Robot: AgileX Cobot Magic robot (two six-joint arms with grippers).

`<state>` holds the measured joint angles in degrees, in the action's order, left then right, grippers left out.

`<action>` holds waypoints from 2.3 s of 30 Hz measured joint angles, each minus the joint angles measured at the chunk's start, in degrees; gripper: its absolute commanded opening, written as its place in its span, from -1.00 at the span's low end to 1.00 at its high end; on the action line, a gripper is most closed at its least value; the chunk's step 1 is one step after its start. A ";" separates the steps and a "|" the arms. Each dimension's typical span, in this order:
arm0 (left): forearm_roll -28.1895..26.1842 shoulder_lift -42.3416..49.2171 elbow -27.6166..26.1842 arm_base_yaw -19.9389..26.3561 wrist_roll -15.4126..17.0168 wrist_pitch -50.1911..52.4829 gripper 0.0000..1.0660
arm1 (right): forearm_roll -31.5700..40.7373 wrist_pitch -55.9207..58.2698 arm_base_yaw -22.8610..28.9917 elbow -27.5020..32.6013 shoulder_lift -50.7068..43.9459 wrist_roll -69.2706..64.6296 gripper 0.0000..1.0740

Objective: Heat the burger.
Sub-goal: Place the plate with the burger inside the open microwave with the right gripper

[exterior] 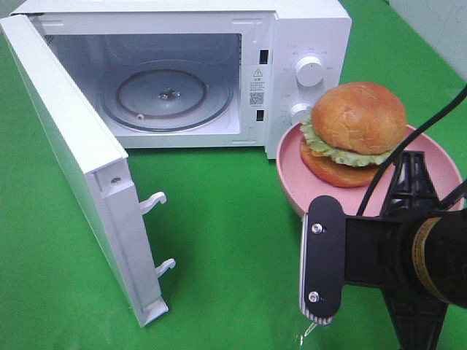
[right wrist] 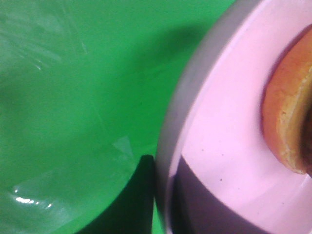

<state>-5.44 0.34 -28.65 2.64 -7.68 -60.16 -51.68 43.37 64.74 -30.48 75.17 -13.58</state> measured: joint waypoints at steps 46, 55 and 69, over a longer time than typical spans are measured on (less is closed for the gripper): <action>0.00 0.00 0.00 0.00 0.00 0.00 0.83 | 7.79 -20.17 -15.70 -1.49 0.11 51.51 -1.00; 0.00 0.00 0.00 0.00 0.00 0.00 0.83 | 18.39 -23.61 -19.60 -5.04 0.17 68.35 -1.00; 0.00 0.00 0.00 0.00 0.00 0.00 0.83 | 41.25 -23.78 -25.84 -5.67 0.17 95.40 -1.00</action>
<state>-5.44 0.34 -28.65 2.64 -7.68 -60.16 -10.43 19.60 38.90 -36.15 75.34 81.82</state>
